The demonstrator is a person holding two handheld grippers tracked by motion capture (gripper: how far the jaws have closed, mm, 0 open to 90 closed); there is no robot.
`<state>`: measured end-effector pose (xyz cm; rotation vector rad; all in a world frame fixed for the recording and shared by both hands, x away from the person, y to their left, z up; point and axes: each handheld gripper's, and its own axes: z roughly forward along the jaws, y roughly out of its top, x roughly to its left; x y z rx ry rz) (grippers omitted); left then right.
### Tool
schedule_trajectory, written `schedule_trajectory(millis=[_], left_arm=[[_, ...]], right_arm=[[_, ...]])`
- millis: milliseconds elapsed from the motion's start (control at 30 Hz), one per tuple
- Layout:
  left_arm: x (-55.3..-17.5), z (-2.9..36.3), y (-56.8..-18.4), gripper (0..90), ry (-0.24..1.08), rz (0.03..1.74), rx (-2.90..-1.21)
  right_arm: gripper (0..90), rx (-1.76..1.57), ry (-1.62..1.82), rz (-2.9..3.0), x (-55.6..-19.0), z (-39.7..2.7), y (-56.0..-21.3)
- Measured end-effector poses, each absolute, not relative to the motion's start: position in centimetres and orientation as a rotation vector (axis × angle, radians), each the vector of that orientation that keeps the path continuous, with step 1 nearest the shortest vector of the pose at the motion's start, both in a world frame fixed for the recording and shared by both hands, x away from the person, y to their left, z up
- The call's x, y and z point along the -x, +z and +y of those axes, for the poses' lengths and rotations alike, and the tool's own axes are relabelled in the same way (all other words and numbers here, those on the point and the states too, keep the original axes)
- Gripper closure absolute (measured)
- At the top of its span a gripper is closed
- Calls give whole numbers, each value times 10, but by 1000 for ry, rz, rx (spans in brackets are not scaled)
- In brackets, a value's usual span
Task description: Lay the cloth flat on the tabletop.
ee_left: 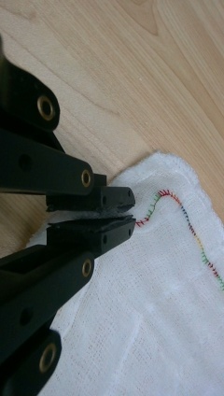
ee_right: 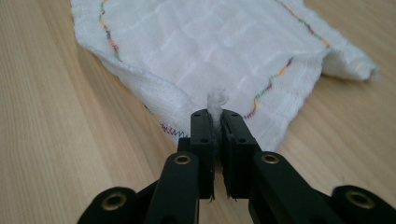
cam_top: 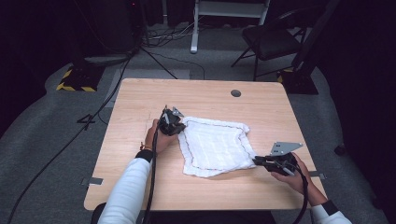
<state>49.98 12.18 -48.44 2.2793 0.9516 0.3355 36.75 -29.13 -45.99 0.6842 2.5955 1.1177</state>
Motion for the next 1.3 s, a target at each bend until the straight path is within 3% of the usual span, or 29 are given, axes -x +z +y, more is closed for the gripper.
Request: schedule_trajectory(millis=[100, 167, 267, 367, 467, 533, 667, 867, 1067, 1167, 1300], left_arm=[[-496, 122, -483, 813, 349, 928, -2283], [-495, 122, -481, 770, 362, 929, -2263], [-497, 125, -480, 589, 378, 989, -2209], [-498, 123, -482, 397, 376, 972, -2193], [-501, 117, -485, 328, 385, 980, -2207], [-503, 113, -488, 284, 376, 983, -2210], [-507, 110, -492, 276, 371, 986, -2223], [-514, 115, -498, 250, 320, 1026, -2188], [-515, 113, -497, 306, 329, 994, -2209], [-514, 111, -496, 472, 302, 952, -2211], [-513, 109, -494, 746, 264, 898, -2221]], right_arm=[[830, -700, 1099, 2610, -362, -297, -465], [736, -715, 1085, 2607, -360, -301, -468], [607, -796, 1085, 2559, -364, -308, -467], [538, -873, 1111, 2463, -375, -314, -458], [479, -903, 1087, 2385, -394, -310, -450], [447, -944, 1054, 2358, -421, -299, -448], [436, -990, 1016, 2347, -459, -280, -456], [430, -1058, 934, 2352, -495, -265, -474], [445, -1139, 877, 2382, -520, -255, -489], [523, -1183, 939, 2399, -523, -257, -490], [795, -1126, 978, 2453, -520, -257, -489]])
